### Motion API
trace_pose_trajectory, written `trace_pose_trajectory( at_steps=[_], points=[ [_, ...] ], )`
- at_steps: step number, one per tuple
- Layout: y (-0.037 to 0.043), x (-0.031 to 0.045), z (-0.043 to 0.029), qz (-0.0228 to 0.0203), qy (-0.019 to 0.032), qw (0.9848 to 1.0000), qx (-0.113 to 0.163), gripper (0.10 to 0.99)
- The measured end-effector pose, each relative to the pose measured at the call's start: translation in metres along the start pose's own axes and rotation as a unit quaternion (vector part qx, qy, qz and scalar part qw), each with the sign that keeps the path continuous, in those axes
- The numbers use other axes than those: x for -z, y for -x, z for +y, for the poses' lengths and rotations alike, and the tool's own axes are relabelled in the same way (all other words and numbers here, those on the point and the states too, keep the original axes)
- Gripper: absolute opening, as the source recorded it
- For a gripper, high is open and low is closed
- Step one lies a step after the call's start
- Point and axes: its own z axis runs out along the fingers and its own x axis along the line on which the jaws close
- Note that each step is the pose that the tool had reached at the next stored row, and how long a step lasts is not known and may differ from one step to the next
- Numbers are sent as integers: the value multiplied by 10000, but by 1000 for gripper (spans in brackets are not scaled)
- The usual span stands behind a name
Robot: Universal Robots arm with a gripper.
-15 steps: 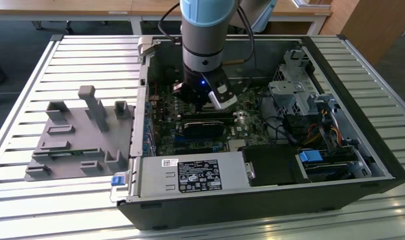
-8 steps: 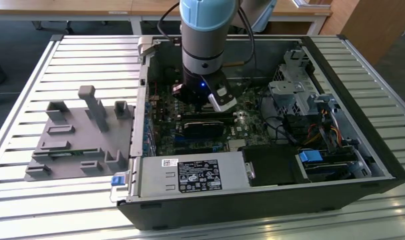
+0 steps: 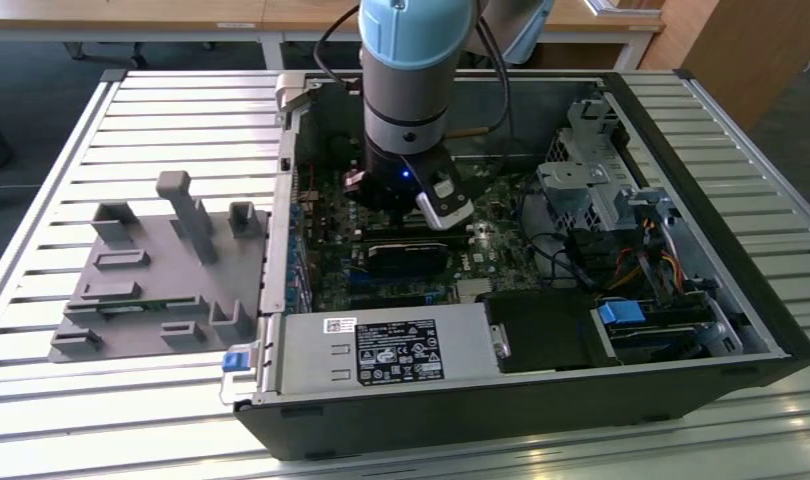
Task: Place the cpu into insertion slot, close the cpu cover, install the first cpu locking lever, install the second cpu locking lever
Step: 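Install the second cpu locking lever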
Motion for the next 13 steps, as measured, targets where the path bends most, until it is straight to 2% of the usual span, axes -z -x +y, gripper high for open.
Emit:
trace_pose_trajectory(
  at_steps=[3, 13],
  points=[
    [-37, -38, -9, 1, 25, 10000, 0, 106],
    [-47, -103, -22, 2, 112, 9999, -1, 106]
  ],
)
